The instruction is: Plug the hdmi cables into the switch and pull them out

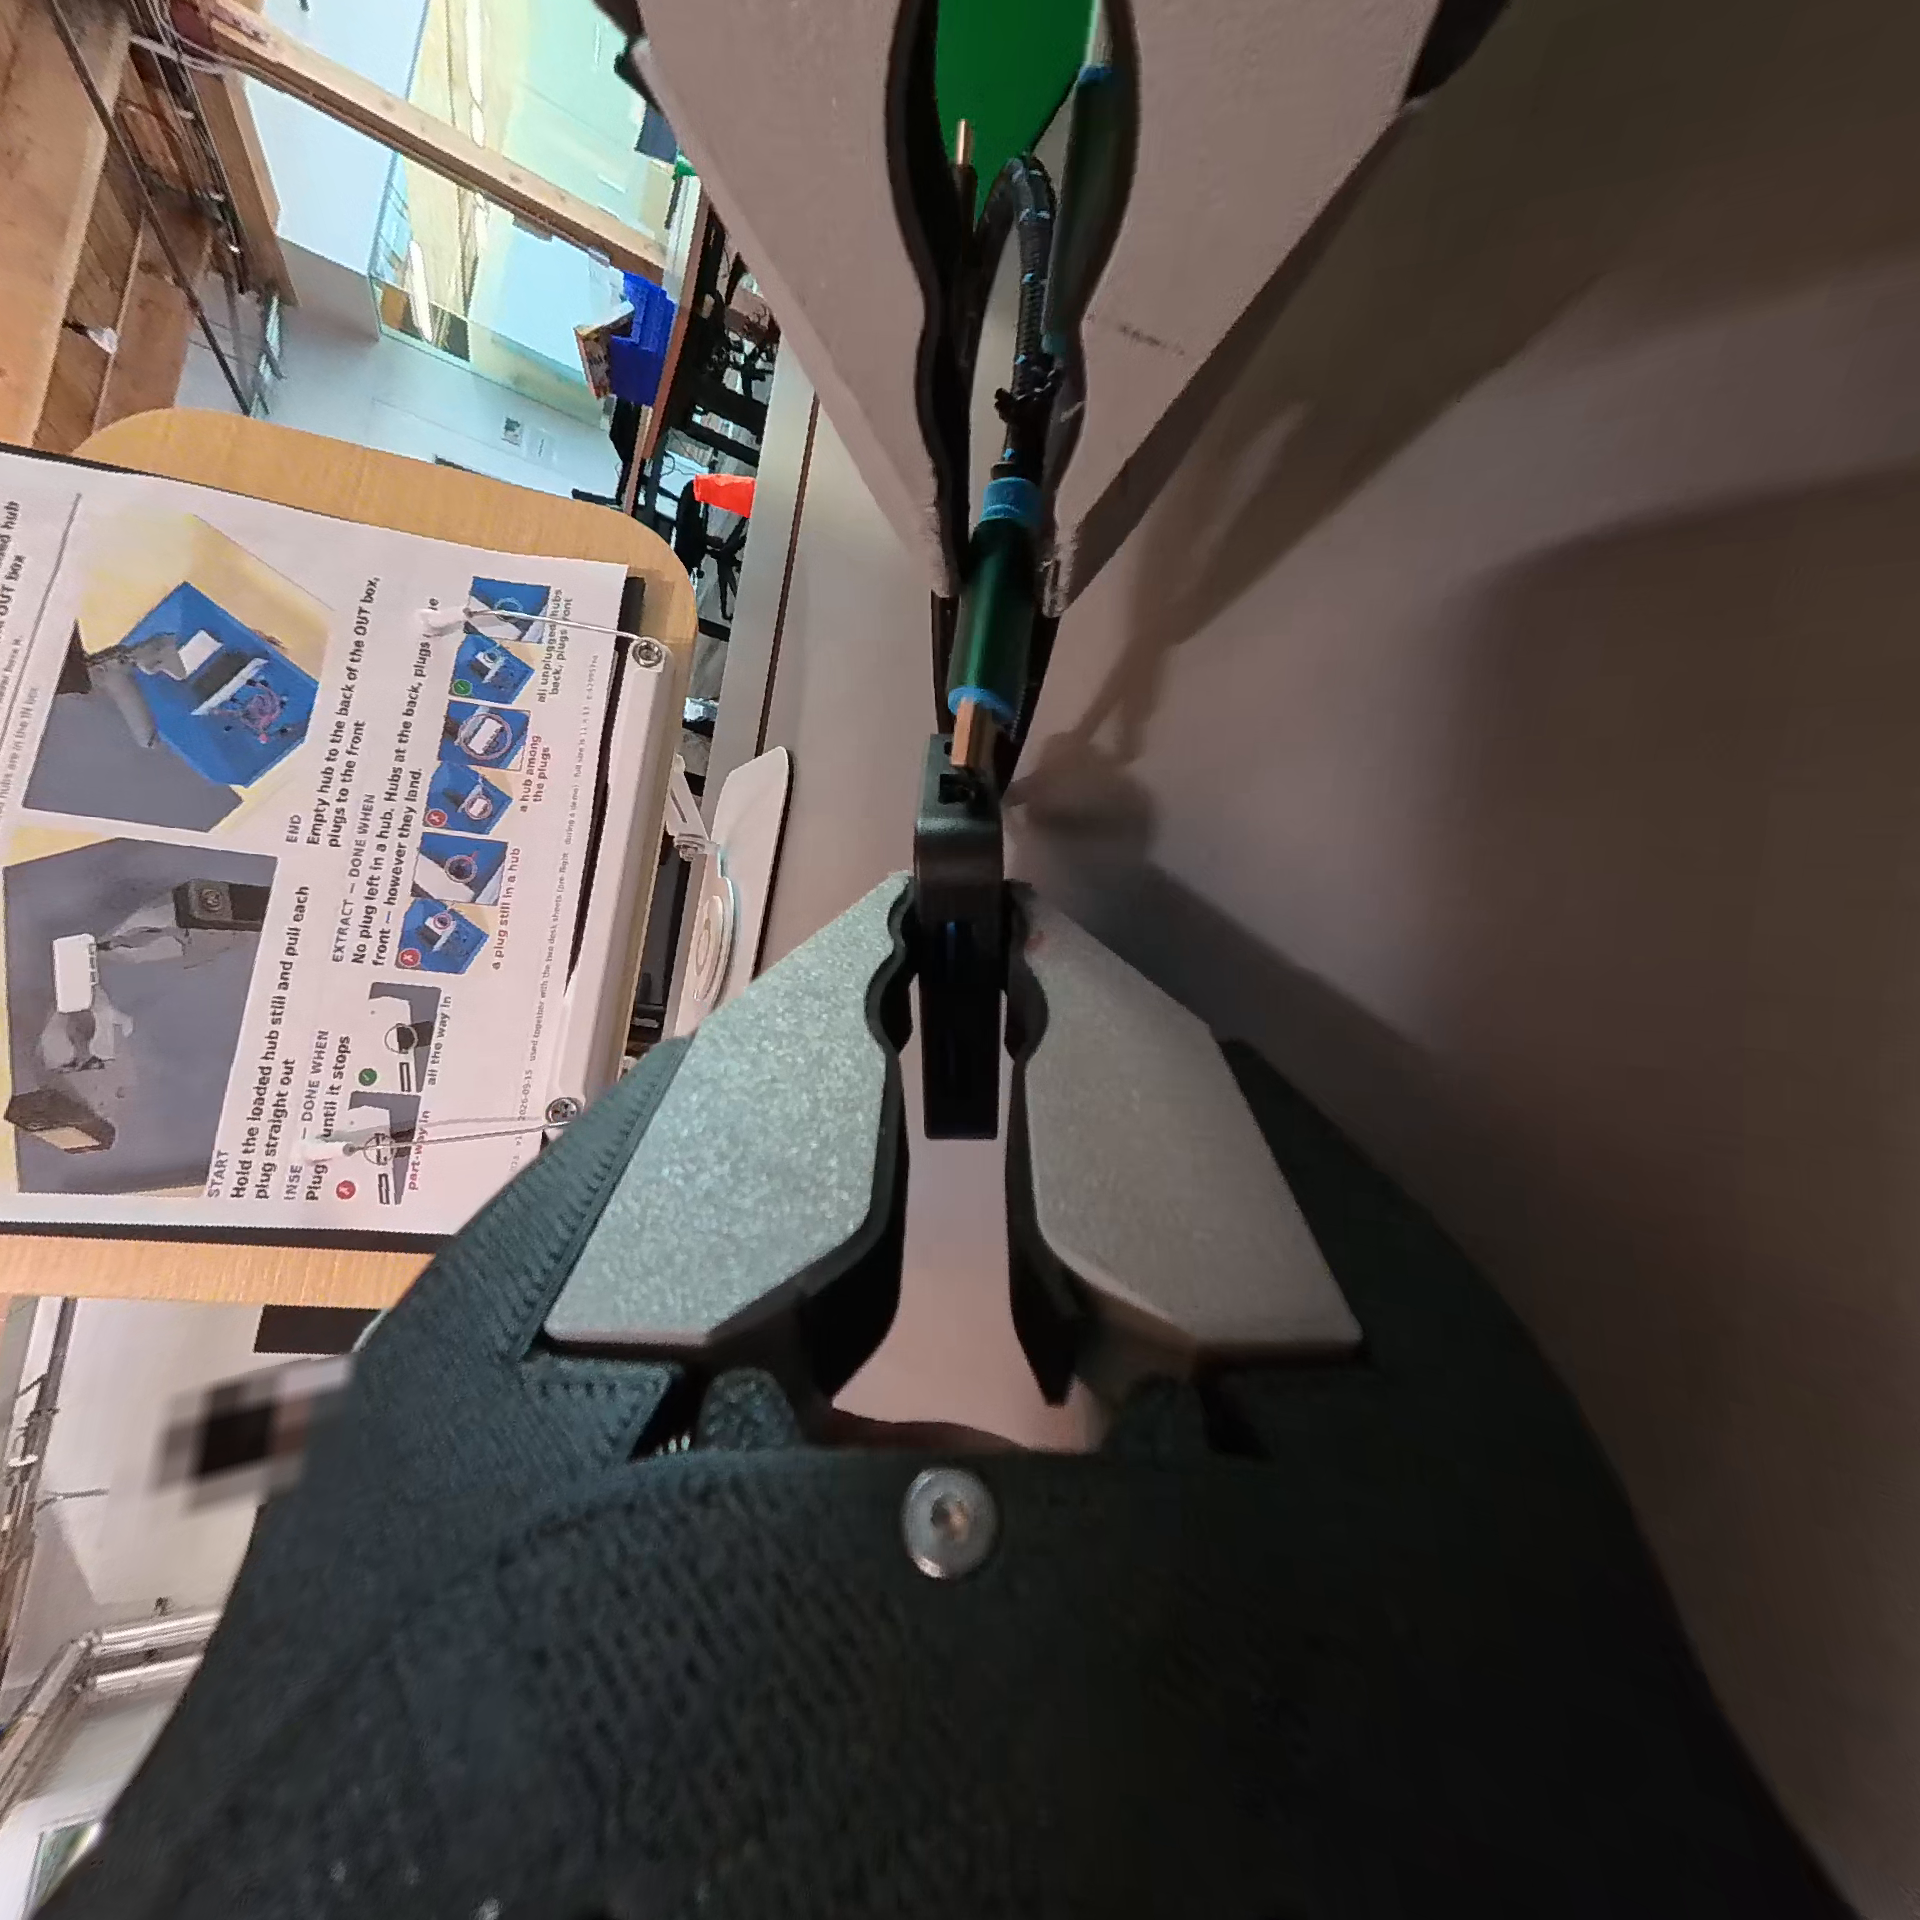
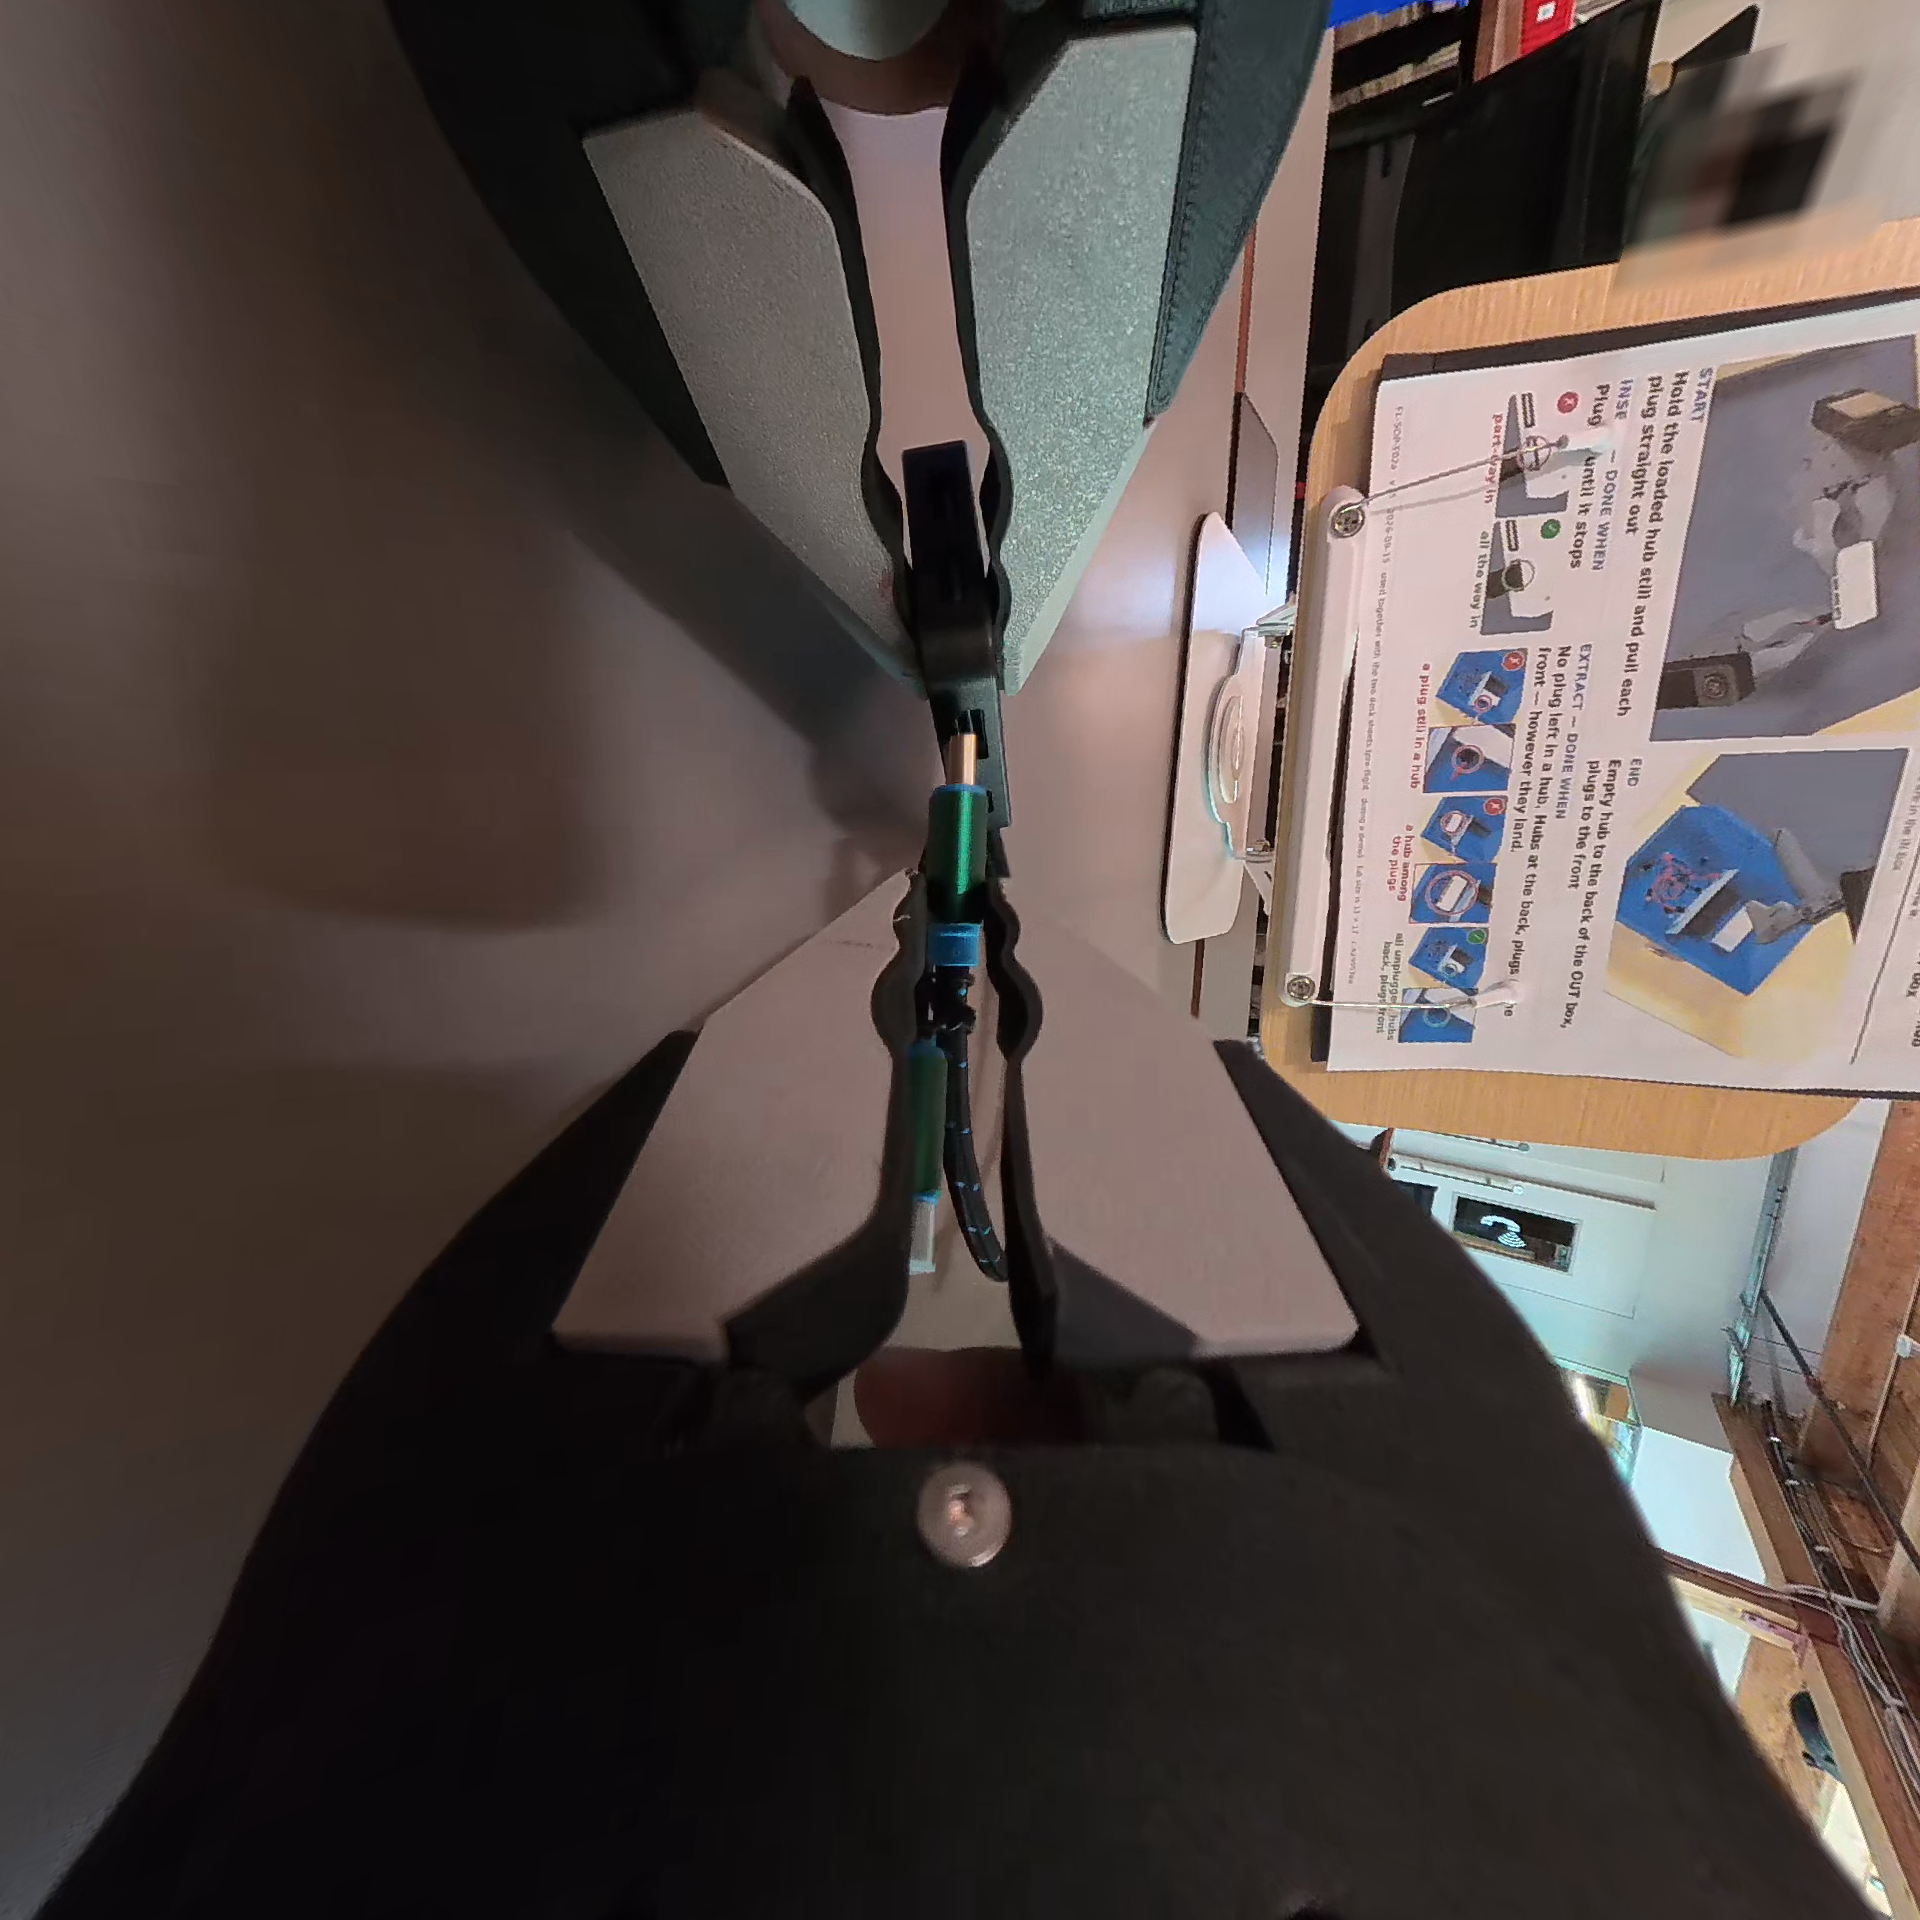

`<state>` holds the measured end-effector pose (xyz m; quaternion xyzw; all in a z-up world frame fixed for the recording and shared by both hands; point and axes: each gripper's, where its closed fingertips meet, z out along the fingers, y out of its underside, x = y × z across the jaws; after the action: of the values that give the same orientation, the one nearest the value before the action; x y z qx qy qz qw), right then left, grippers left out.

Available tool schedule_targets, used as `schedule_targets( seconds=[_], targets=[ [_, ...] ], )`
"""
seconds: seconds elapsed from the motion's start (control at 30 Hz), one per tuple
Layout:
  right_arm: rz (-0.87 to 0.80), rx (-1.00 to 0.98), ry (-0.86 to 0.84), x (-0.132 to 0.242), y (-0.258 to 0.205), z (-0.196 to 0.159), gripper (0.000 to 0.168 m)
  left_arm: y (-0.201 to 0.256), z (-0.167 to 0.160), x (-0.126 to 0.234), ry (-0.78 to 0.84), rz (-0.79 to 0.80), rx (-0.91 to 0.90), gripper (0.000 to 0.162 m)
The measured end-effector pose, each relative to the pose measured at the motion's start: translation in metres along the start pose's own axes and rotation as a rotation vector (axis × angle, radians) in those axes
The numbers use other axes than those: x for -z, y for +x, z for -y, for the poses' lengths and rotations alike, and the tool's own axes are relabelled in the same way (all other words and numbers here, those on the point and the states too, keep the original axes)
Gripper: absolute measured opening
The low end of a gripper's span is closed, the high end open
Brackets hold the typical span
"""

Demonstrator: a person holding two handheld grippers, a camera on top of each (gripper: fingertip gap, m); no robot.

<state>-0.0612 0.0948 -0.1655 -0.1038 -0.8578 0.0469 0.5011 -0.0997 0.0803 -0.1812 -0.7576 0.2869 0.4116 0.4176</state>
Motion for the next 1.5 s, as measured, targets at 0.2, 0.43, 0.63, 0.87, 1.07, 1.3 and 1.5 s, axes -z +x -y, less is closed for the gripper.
schedule_targets(
  seconds=[0.2,0.43,0.63,0.87,1.07,1.3,1.5],
  targets=[
    [-0.027,0.004,0.012,0.001,0.003,0.003,0.008,0.000,-0.001,0.000,0.003,-0.002,0.004,0.012],
    [-0.026,0.037,-0.014,-0.001,0.002,0.002,0.008,0.001,0.000,0.001,-0.003,0.001,-0.011,0.012],
    [-0.117,0.182,-0.124,0.001,0.008,-0.006,0.008,-0.003,0.022,0.013,0.103,0.013,0.017,0.011],
    [-0.120,0.135,-0.026,0.011,0.008,-0.001,0.008,-0.001,0.040,0.027,0.281,-0.070,0.123,0.011],
    [-0.167,0.150,-0.007,0.026,0.013,0.008,0.008,-0.008,0.047,0.037,0.356,-0.121,0.241,0.012],
    [-0.184,0.181,-0.012,0.035,0.012,0.012,0.008,-0.007,0.051,0.040,0.371,-0.149,0.249,0.012],
    [-0.117,0.181,-0.015,0.036,0.004,0.013,0.007,-0.001,0.049,0.041,0.336,-0.139,0.143,0.011]
  ],
)
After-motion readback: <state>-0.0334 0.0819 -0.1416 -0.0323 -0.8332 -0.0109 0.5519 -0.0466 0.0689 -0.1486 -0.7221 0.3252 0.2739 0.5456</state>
